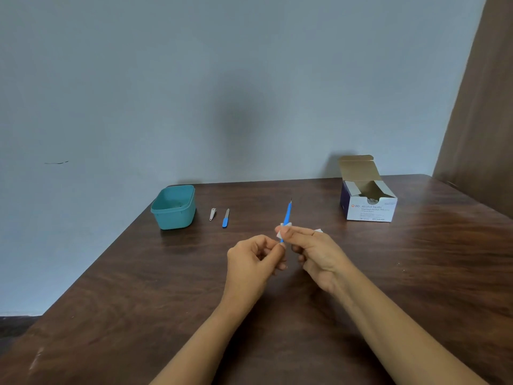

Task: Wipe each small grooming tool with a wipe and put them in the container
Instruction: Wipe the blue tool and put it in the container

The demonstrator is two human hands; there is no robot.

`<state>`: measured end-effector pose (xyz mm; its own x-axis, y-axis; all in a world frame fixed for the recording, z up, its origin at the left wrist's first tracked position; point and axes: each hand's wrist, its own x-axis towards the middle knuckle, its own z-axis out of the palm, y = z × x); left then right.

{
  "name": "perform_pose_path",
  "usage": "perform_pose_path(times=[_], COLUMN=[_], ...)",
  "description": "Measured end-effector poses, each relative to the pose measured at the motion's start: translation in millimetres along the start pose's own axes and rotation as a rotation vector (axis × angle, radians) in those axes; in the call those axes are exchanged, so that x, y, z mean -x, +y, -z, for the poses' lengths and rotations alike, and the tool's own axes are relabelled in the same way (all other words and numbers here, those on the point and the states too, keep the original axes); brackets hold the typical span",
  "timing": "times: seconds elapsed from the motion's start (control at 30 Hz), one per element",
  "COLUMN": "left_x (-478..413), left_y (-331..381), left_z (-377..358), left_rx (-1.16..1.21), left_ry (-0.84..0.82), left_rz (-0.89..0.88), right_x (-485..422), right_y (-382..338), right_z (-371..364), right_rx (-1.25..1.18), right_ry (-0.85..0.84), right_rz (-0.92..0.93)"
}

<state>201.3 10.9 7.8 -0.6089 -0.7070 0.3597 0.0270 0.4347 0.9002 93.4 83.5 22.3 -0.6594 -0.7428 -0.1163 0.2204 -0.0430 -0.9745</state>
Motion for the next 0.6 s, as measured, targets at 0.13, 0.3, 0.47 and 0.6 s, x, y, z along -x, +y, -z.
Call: perform_pose_path(times=[0.13, 0.3, 0.47, 0.6], left_x=[-0.3, 0.4, 2.7, 2.6], left_y=[7.2, 12.4, 14.8, 14.5], left_z=[0.0, 1.5, 0.4, 0.9], left_rx=[0.279, 0.495, 0.55, 0.496], left_ry=[-0.135, -0.268, -0.319, -0.274], left_rz=[0.126, 0.25, 0.299, 0.276], right_x=[-1.9, -0.8, -4.5, -4.6], right_y=[-3.5, -9.2, -13.3, -5.4], right_z=[3.8, 4.4, 9.4, 3.5], right_rx=[-0.167, -0.3, -0.445, -0.501], right_ry=[-0.081, -0.112, -0.082, -0.106], right_rz=[-0.01, -0.025, -0.049, -0.111])
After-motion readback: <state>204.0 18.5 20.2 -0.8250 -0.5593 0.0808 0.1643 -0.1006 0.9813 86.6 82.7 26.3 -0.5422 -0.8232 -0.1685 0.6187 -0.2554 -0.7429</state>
